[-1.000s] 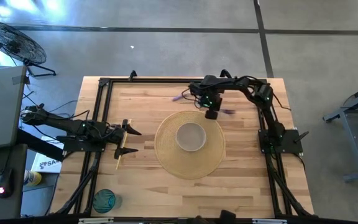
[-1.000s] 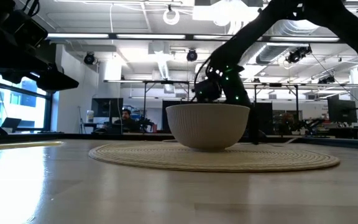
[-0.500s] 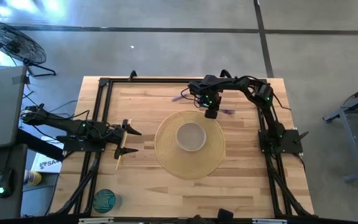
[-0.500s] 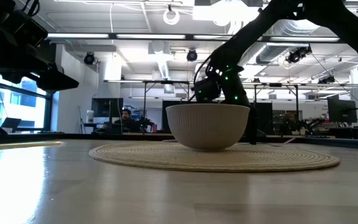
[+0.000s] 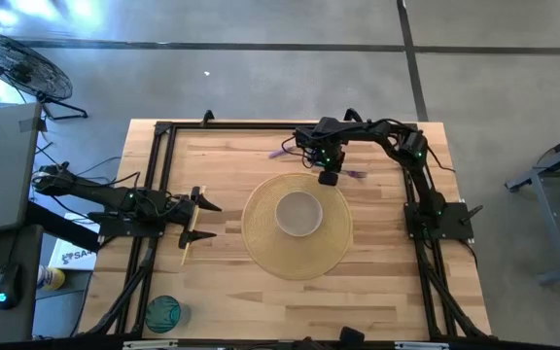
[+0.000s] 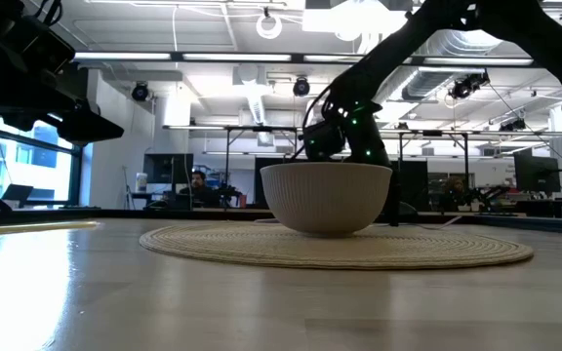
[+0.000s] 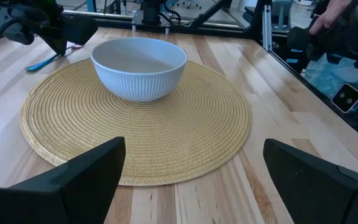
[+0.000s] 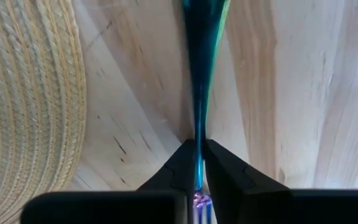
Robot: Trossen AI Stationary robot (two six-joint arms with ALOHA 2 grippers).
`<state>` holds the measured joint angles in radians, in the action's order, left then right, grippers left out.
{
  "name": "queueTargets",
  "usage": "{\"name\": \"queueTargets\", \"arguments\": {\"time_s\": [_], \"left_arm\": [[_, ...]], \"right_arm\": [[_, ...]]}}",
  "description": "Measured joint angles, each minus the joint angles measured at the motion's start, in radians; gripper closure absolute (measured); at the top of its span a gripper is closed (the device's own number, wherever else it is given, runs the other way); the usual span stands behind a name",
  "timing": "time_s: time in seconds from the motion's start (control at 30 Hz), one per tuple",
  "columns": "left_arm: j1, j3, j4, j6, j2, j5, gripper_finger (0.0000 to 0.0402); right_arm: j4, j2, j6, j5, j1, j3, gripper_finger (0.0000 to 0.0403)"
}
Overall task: Pick & Place Utensil
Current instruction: Put the blue fork into the white bowl on the table placemat
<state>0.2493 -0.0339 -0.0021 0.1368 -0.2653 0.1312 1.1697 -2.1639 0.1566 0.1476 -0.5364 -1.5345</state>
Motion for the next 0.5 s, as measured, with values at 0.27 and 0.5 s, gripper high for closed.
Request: {"name": "queueTargets", "arguments": {"time_s": [0.27, 0.5], "left_arm": [[0.000, 0.000, 0.000, 0.000, 0.000, 0.000, 0.0024], [0.000, 0.000, 0.000, 0.000, 0.000, 0.000, 0.0024]], "right_arm": [[-0.048, 0.002, 0.000, 0.004, 0.005, -0.001, 0.0363], [-0.060, 0.002, -0.003, 0.020, 0.017, -0.002, 0.0342]]}}
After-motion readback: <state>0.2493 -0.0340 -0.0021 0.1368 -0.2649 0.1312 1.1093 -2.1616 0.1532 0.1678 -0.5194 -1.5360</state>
